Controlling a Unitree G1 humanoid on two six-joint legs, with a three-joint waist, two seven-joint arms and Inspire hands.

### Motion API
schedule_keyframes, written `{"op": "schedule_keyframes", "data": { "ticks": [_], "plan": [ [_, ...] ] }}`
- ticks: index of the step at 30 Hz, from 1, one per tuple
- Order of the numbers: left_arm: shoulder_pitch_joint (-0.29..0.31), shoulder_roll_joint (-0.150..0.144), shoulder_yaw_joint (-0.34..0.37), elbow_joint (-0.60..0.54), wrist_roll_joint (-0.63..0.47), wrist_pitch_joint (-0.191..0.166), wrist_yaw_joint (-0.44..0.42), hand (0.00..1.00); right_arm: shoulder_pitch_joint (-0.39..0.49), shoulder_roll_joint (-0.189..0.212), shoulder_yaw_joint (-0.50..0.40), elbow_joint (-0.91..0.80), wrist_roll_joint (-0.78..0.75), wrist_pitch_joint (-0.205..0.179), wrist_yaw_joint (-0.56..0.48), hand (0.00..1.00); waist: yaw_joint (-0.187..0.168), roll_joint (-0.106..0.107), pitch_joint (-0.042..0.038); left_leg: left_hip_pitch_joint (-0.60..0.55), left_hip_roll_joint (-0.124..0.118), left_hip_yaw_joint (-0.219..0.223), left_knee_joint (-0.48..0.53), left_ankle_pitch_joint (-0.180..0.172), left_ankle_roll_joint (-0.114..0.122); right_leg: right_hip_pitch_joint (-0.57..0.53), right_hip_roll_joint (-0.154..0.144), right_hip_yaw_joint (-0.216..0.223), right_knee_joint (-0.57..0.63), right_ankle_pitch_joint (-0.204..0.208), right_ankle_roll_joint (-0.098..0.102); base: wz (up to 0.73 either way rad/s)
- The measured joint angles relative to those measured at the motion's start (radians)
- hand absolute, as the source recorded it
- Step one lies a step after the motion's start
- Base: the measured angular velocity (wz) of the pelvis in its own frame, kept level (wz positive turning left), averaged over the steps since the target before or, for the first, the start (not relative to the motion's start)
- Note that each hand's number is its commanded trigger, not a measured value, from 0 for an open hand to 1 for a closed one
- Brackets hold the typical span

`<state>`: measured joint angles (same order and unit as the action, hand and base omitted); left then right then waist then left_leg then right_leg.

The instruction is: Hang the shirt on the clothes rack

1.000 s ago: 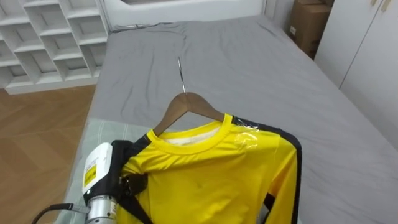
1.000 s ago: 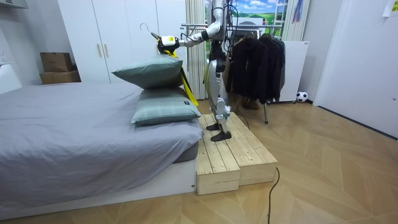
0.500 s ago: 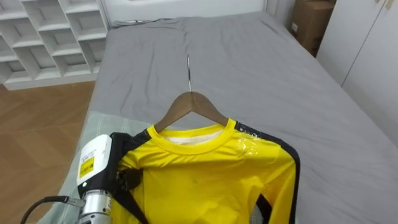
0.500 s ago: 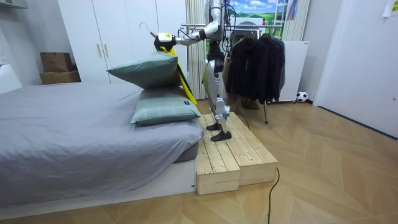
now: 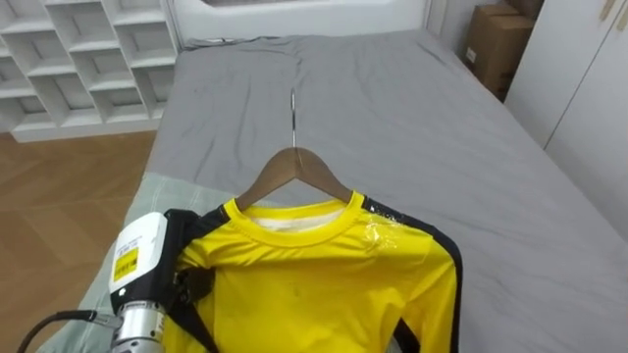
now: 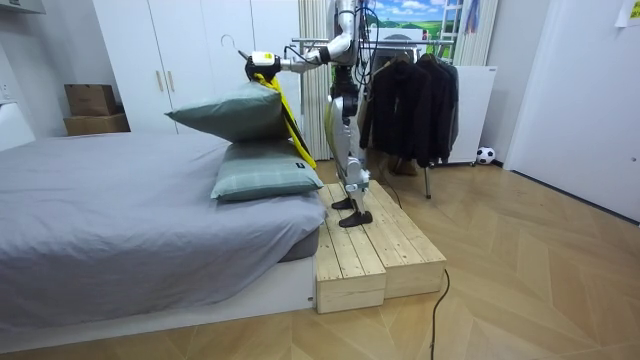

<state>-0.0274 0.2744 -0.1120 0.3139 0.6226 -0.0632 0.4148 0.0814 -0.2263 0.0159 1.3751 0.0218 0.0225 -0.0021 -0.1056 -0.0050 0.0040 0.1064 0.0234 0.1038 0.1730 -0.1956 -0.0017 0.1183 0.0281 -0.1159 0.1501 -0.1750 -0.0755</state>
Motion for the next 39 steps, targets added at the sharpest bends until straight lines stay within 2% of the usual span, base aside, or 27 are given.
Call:
{"op": "schedule_keyframes", "data": {
  "ticks": [2, 4, 7, 12, 16, 20, 24, 27, 30, 31, 32, 33, 34, 35, 37, 39],
  "plan": [
    [0.036, 0.000, -0.001, -0.036, 0.004, 0.000, 0.000, 1.00, 0.001, -0.005, -0.001, -0.013, -0.054, 0.002, -0.025, 0.00, -0.004, -0.003, -0.0005, 0.011, 0.000, -0.003, -0.008, 0.000, 0.000, 0.014, 0.000, -0.015, 0.000, 0.000, 0.000, 0.05],
    [0.041, 0.000, -0.004, -0.047, 0.006, 0.000, 0.000, 1.00, -0.014, -0.010, -0.002, -0.017, -0.122, 0.002, -0.045, 0.00, -0.007, -0.007, 0.0010, 0.012, -0.002, -0.012, -0.009, 0.000, 0.000, 0.017, -0.001, -0.021, 0.000, 0.000, 0.000, 0.12],
    [0.049, 0.005, -0.003, -0.047, 0.004, 0.007, 0.000, 1.00, -0.047, -0.015, -0.039, -0.018, -0.232, 0.001, -0.083, 0.00, 0.003, -0.019, 0.0000, 0.038, 0.000, -0.005, -0.018, 0.000, 0.000, 0.031, 0.003, -0.001, 0.000, 0.000, 0.000, -0.03],
    [0.051, 0.009, -0.003, -0.053, 0.002, 0.027, 0.000, 1.00, -0.084, -0.042, -0.049, -0.045, -0.272, 0.002, -0.156, 0.00, 0.001, -0.025, -0.0001, 0.049, -0.001, -0.001, -0.021, 0.000, 0.000, 0.039, 0.001, -0.008, -0.001, 0.000, 0.000, -0.01],
    [0.051, 0.014, -0.002, -0.059, 0.003, 0.031, 0.000, 1.00, -0.104, -0.050, -0.128, -0.072, -0.359, 0.003, -0.183, 0.00, 0.000, -0.033, -0.0002, 0.043, 0.000, -0.002, -0.021, 0.000, 0.000, 0.036, 0.002, -0.013, -0.001, 0.000, 0.000, 0.00],
    [0.051, 0.020, 0.000, -0.060, 0.003, 0.031, -0.004, 1.00, -0.102, -0.056, -0.160, -0.141, -0.405, 0.001, -0.217, 0.00, 0.004, -0.048, -0.0036, 0.042, 0.001, 0.001, -0.021, 0.000, 0.000, 0.035, 0.003, -0.013, 0.000, 0.000, 0.000, 0.00],
    [0.056, 0.033, 0.002, -0.091, 0.008, 0.036, -0.017, 1.00, -0.100, -0.068, -0.159, -0.289, -0.473, 0.000, -0.223, 0.00, 0.007, -0.051, -0.0044, 0.027, 0.001, 0.007, -0.021, 0.000, 0.000, 0.018, 0.002, -0.012, 0.002, 0.000, 0.001, -0.05],
    [0.064, 0.036, 0.002, -0.111, 0.008, 0.041, -0.035, 1.00, -0.097, -0.076, -0.159, -0.399, -0.587, 0.000, -0.226, 0.00, 0.016, -0.052, -0.0053, 0.039, 0.003, 0.006, -0.025, 0.000, 0.000, 0.020, 0.005, -0.003, 0.008, 0.001, 0.001, -0.05],
    [0.073, 0.036, 0.002, -0.125, 0.013, 0.049, -0.060, 1.00, -0.096, -0.074, -0.161, -0.506, -0.690, -0.012, -0.224, 0.00, 0.022, -0.049, -0.0055, 0.064, 0.026, -0.017, -0.032, 0.001, 0.001, 0.003, 0.017, -0.005, 0.071, 0.000, 0.002, -0.08],
    [0.077, 0.037, 0.002, -0.140, 0.017, 0.061, -0.074, 1.00, -0.087, -0.073, -0.162, -0.543, -0.698, -0.024, -0.225, 0.00, 0.021, -0.040, -0.0002, 0.077, 0.052, -0.069, -0.038, 0.003, -0.001, -0.050, 0.035, -0.009, 0.147, -0.026, 0.018, -0.31],
    [0.084, 0.051, 0.014, -0.156, 0.015, 0.063, -0.075, 1.00, -0.078, -0.066, -0.163, -0.594, -0.701, -0.041, -0.225, 0.00, 0.035, -0.042, -0.0016, 0.073, 0.064, -0.102, -0.037, 0.002, -0.004, -0.102, 0.049, 0.036, 0.067, -0.013, 0.012, -0.48],
    [0.090, 0.054, 0.032, -0.163, 0.016, 0.063, -0.075, 1.00, -0.078, -0.064, -0.163, -0.631, -0.705, -0.047, -0.225, 0.00, 0.036, -0.056, -0.0080, 0.066, 0.063, -0.103, -0.032, -0.008, -0.018, -0.138, 0.039, 0.043, 0.019, 0.041, 0.007, -0.34],
    [0.093, 0.047, 0.054, -0.159, 0.019, 0.074, -0.077, 1.00, -0.073, -0.066, -0.163, -0.694, -0.713, -0.051, -0.235, 0.00, 0.017, -0.037, -0.0048, 0.061, 0.080, -0.118, -0.021, -0.036, -0.034, -0.158, 0.040, 0.008, 0.040, 0.114, -0.006, 0.00],
    [0.094, 0.049, 0.057, -0.160, 0.021, 0.079, -0.080, 1.00, -0.057, -0.069, -0.164, -0.726, -0.720, -0.045, -0.246, 0.00, 0.000, -0.038, -0.0045, 0.063, 0.086, -0.091, -0.024, -0.031, -0.044, -0.141, 0.041, -0.006, 0.038, 0.115, -0.008, 0.24],
    [0.097, 0.048, 0.057, -0.160, 0.020, 0.079, -0.083, 1.00, -0.051, -0.074, -0.169, -0.746, -0.750, -0.034, -0.247, 0.00, -0.002, -0.039, -0.0040, 0.074, 0.088, -0.052, -0.029, -0.028, -0.047, -0.124, 0.045, 0.006, 0.032, 0.115, -0.008, 0.14],
    [0.097, 0.048, 0.057, -0.164, 0.021, 0.080, -0.084, 1.00, -0.047, -0.073, -0.169, -0.770, -0.784, -0.032, -0.246, 0.00, -0.002, -0.039, -0.0037, 0.082, 0.086, -0.049, -0.039, -0.027, -0.048, -0.124, 0.049, 0.000, 0.032, 0.114, -0.007, 0.07]
  ]
}}
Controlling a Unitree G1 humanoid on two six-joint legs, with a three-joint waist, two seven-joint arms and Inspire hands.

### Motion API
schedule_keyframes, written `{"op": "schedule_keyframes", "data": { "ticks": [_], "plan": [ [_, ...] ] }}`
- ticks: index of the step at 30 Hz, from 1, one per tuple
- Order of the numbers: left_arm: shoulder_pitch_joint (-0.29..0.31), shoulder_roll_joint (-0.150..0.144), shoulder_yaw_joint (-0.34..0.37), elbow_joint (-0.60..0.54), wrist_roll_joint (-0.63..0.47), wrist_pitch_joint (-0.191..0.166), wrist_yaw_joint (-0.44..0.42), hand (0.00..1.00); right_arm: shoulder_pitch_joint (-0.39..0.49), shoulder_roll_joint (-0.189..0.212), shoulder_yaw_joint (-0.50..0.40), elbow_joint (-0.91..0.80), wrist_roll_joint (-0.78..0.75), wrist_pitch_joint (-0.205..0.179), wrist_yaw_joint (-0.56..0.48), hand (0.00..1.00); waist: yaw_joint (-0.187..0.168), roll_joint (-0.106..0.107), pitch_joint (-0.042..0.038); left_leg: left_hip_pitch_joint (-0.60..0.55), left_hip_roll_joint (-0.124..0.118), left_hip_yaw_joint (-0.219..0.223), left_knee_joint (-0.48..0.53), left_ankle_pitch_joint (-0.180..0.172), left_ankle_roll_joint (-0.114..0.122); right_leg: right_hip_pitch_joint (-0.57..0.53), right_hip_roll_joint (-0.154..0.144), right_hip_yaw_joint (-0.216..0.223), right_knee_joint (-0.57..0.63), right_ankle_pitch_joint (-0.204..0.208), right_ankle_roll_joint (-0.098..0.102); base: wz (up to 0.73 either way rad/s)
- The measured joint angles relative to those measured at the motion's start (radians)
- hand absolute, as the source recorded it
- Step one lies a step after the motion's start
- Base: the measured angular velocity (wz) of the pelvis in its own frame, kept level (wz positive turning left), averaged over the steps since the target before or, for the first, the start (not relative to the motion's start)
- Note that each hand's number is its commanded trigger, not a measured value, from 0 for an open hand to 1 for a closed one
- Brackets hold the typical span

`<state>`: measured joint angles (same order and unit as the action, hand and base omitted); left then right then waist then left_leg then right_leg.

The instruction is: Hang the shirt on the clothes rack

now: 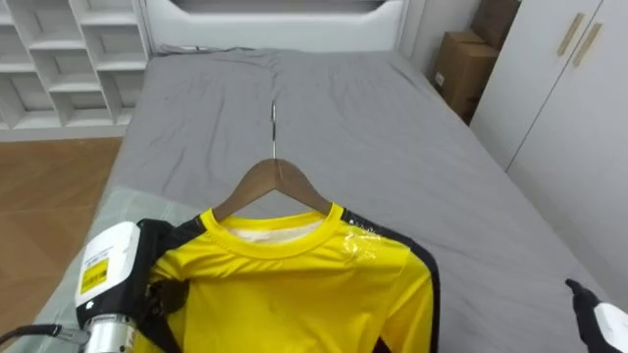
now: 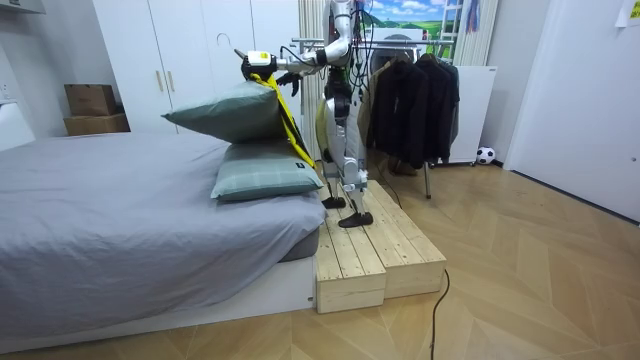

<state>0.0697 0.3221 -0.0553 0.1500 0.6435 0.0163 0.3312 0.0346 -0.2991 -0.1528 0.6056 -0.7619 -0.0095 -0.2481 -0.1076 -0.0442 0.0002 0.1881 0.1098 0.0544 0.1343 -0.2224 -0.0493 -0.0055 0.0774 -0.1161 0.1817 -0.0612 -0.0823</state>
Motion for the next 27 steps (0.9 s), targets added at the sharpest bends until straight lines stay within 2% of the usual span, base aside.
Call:
{"op": "schedule_keyframes", "data": {
  "ticks": [5, 12, 16, 27],
  "plan": [
    [0.015, 0.000, 0.001, -0.008, 0.007, 0.017, -0.025, 1.00, 0.010, 0.001, -0.002, -0.118, -0.107, 0.001, 0.000, 0.00, 0.010, -0.011, 0.0016, -0.007, -0.021, 0.003, 0.000, -0.007, 0.011, -0.005, -0.011, 0.009, -0.003, -0.012, 0.009, -0.01],
    [0.015, -0.008, 0.001, -0.008, 0.007, 0.016, -0.034, 1.00, 0.010, 0.001, -0.004, -0.230, -0.153, 0.012, 0.005, 0.00, 0.019, -0.016, 0.0015, -0.006, -0.021, 0.000, 0.010, -0.008, 0.012, -0.002, -0.009, 0.015, 0.006, -0.013, 0.006, 0.03],
    [0.015, -0.029, 0.001, -0.015, 0.024, 0.016, -0.040, 1.00, 0.010, 0.001, -0.004, -0.243, -0.185, 0.028, 0.015, 0.00, 0.034, -0.017, 0.0013, -0.007, -0.021, 0.000, 0.018, -0.008, 0.012, 0.000, -0.010, 0.015, 0.007, -0.013, 0.006, 0.00],
    [0.015, -0.037, 0.003, -0.061, 0.035, 0.022, -0.055, 1.00, 0.011, 0.002, 0.029, -0.407, -0.213, 0.046, 0.089, 0.00, 0.035, -0.018, 0.0012, -0.017, -0.020, 0.000, 0.023, -0.007, 0.011, -0.004, -0.011, 0.009, 0.005, -0.009, 0.002, 0.00]
  ]
}}
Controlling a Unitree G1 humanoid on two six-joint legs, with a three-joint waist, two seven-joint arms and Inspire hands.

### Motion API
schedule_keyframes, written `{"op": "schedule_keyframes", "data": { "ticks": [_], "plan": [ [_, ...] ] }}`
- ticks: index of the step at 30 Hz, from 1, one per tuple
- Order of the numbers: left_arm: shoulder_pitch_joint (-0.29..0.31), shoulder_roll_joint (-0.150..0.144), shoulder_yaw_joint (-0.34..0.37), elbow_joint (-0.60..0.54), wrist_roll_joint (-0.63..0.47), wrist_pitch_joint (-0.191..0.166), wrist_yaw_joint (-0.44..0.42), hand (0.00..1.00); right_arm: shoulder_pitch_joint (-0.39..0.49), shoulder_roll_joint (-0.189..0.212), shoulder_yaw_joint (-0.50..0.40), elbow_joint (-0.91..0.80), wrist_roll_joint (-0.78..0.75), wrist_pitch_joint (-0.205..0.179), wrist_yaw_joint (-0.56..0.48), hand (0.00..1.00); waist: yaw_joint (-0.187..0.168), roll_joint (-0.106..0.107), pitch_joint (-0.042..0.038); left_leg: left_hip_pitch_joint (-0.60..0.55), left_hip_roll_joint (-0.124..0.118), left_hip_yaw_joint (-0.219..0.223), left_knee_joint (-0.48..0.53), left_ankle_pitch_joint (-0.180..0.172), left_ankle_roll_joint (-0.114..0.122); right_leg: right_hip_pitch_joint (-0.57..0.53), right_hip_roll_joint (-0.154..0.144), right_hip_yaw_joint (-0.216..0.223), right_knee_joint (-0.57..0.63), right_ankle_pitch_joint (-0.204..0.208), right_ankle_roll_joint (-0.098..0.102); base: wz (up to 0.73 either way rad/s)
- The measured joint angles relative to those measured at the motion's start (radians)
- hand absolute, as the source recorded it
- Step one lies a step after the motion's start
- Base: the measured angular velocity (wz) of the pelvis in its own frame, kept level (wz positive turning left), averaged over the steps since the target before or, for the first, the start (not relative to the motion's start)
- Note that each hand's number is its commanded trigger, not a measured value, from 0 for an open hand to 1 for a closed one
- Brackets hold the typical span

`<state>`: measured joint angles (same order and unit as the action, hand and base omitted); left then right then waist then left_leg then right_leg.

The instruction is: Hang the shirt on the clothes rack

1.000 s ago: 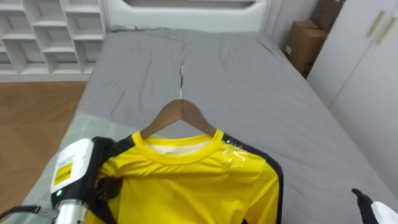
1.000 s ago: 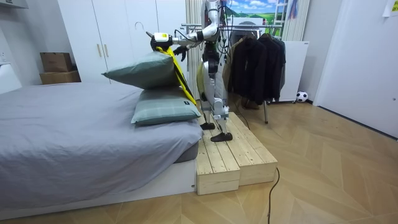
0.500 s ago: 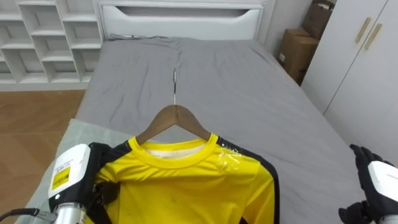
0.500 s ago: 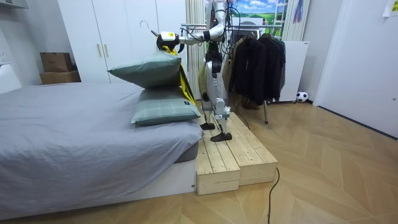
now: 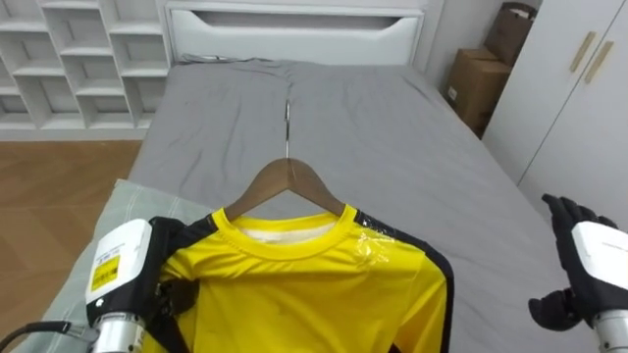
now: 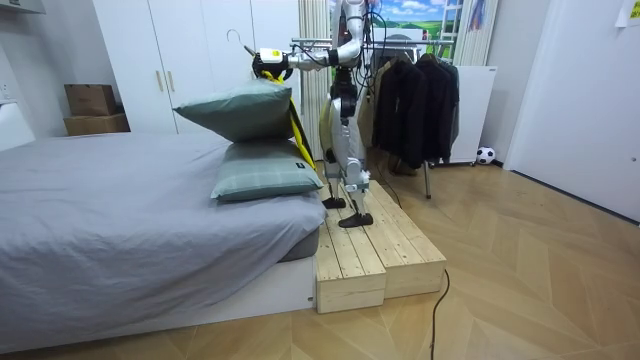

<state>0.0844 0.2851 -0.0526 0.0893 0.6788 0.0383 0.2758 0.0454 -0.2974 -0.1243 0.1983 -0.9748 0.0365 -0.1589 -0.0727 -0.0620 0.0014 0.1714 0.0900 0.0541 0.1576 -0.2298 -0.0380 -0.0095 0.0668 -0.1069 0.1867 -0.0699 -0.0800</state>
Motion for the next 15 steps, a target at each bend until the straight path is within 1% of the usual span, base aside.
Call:
{"op": "schedule_keyframes", "data": {
  "ticks": [2, 6, 9, 11, 15],
  "plan": [
    [0.000, 0.000, 0.000, 0.000, 0.000, 0.004, -0.001, 1.00, -0.001, 0.000, 0.016, -0.007, 0.007, 0.008, 0.013, 0.00, 0.004, 0.001, 0.0006, 0.000, 0.000, 0.000, 0.000, 0.000, 0.000, 0.000, -0.001, -0.002, -0.001, -0.001, 0.000, 0.00],
    [0.000, 0.000, 0.000, 0.000, 0.000, 0.005, -0.003, 1.00, -0.003, 0.001, 0.027, -0.020, 0.057, 0.007, 0.060, 0.00, 0.010, 0.003, 0.0019, 0.000, -0.001, 0.001, -0.005, 0.000, 0.000, -0.001, -0.002, -0.005, -0.003, -0.002, 0.001, 0.00],
    [0.000, 0.000, 0.000, -0.005, 0.001, 0.005, -0.006, 1.00, -0.015, 0.000, 0.027, -0.022, 0.085, 0.007, 0.104, 0.00, 0.022, 0.001, 0.0031, -0.001, -0.001, 0.004, -0.004, 0.000, 0.000, -0.004, -0.002, -0.002, -0.002, -0.004, 0.003, -0.01],
    [0.000, -0.001, -0.004, -0.018, 0.001, 0.005, -0.010, 1.00, -0.031, 0.001, 0.027, -0.022, 0.116, 0.007, 0.144, 0.00, 0.027, -0.001, 0.0057, -0.002, -0.001, 0.004, -0.005, 0.000, 0.000, -0.004, -0.002, -0.003, -0.003, -0.004, 0.003, 0.00],
    [0.000, -0.001, -0.004, -0.022, 0.001, 0.003, -0.011, 1.00, -0.059, 0.001, 0.039, -0.022, 0.161, 0.006, 0.193, 0.00, 0.028, -0.003, 0.0071, -0.002, 0.000, 0.007, -0.005, 0.000, 0.000, -0.004, -0.001, -0.004, -0.005, -0.004, 0.002, 0.00]
  ]
}}
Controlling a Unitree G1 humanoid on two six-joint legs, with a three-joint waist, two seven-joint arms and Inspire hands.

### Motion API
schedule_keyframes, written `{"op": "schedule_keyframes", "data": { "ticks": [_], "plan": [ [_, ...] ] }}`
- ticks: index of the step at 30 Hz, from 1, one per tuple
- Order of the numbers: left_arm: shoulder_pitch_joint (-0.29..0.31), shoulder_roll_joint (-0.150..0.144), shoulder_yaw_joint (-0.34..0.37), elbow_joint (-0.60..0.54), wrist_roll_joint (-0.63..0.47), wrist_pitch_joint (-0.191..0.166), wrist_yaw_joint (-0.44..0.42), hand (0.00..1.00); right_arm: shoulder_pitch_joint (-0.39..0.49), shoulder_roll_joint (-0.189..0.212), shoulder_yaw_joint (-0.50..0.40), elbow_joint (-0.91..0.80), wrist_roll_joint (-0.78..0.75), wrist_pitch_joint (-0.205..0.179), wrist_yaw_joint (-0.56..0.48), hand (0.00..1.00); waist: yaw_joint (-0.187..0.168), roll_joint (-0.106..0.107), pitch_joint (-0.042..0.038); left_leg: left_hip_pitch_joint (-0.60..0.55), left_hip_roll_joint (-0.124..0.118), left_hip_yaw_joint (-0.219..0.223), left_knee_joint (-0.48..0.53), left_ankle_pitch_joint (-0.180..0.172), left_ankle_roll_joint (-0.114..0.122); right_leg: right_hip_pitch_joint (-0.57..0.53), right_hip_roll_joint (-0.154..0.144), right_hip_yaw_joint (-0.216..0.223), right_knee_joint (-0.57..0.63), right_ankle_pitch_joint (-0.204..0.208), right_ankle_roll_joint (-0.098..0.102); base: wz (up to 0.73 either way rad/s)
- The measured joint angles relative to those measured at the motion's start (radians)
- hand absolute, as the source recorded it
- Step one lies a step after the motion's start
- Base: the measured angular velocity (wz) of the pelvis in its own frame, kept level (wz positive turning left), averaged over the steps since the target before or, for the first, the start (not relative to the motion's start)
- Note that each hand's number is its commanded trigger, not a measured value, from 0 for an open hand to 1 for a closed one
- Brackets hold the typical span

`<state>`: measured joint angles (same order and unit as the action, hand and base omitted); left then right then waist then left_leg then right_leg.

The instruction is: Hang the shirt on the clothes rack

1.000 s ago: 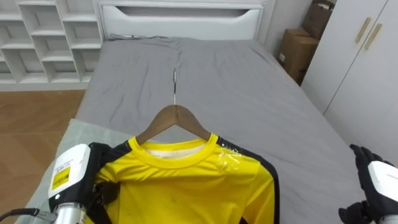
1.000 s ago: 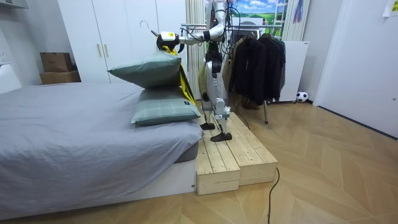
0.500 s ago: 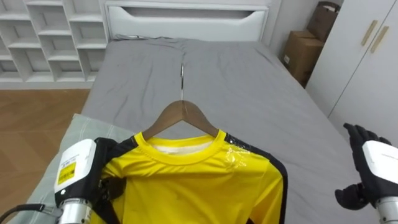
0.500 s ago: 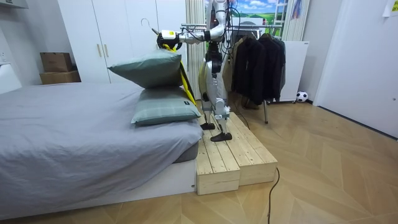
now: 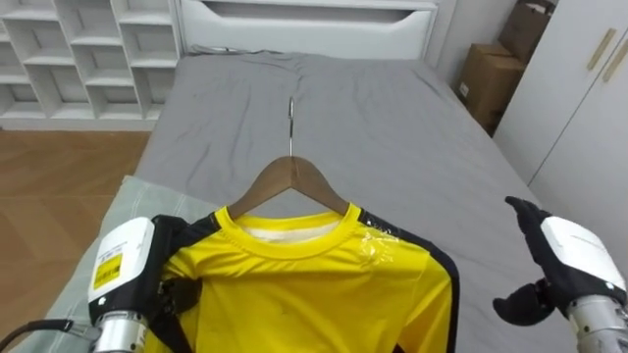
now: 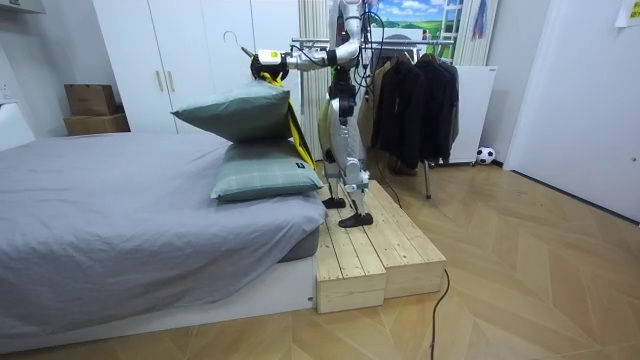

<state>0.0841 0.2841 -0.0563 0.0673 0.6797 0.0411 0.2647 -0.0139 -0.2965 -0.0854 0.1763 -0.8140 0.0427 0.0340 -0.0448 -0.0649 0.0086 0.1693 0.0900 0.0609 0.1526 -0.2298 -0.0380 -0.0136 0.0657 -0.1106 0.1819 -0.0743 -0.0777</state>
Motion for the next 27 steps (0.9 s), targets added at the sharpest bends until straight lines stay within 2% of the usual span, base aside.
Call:
{"op": "schedule_keyframes", "data": {
  "ticks": [12, 16, 21, 27],
  "plan": [
    [0.000, -0.008, -0.003, -0.006, 0.033, -0.001, -0.002, 1.00, -0.007, 0.013, 0.089, 0.000, 0.108, -0.001, 0.072, 0.00, 0.025, -0.001, 0.0002, -0.006, 0.001, 0.002, 0.000, 0.000, 0.000, 0.001, 0.001, 0.001, -0.014, -0.001, 0.001, -0.01],
    [-0.001, -0.011, -0.003, -0.006, 0.034, 0.000, -0.002, 1.00, -0.007, 0.044, 0.107, 0.000, 0.115, 0.001, 0.082, 0.00, 0.025, -0.002, 0.0005, -0.006, 0.001, 0.003, 0.000, 0.000, 0.000, 0.001, 0.001, 0.000, -0.014, -0.002, 0.002, 0.00],
    [-0.001, -0.028, -0.003, -0.006, 0.052, 0.002, -0.001, 1.00, -0.007, 0.068, 0.110, 0.000, 0.119, 0.001, 0.089, 0.00, 0.028, -0.003, 0.0009, -0.001, 0.001, 0.003, -0.001, 0.000, 0.000, 0.006, 0.001, -0.002, -0.014, -0.002, 0.004, 0.01],
    [0.000, -0.043, -0.005, -0.006, 0.060, 0.003, -0.001, 1.00, -0.009, 0.091, 0.139, 0.001, 0.119, 0.001, 0.093, 0.00, 0.029, -0.010, 0.0091, 0.002, 0.000, 0.003, 0.000, 0.000, 0.000, 0.012, -0.003, -0.007, -0.015, -0.003, 0.004, 0.03]
  ]
}}
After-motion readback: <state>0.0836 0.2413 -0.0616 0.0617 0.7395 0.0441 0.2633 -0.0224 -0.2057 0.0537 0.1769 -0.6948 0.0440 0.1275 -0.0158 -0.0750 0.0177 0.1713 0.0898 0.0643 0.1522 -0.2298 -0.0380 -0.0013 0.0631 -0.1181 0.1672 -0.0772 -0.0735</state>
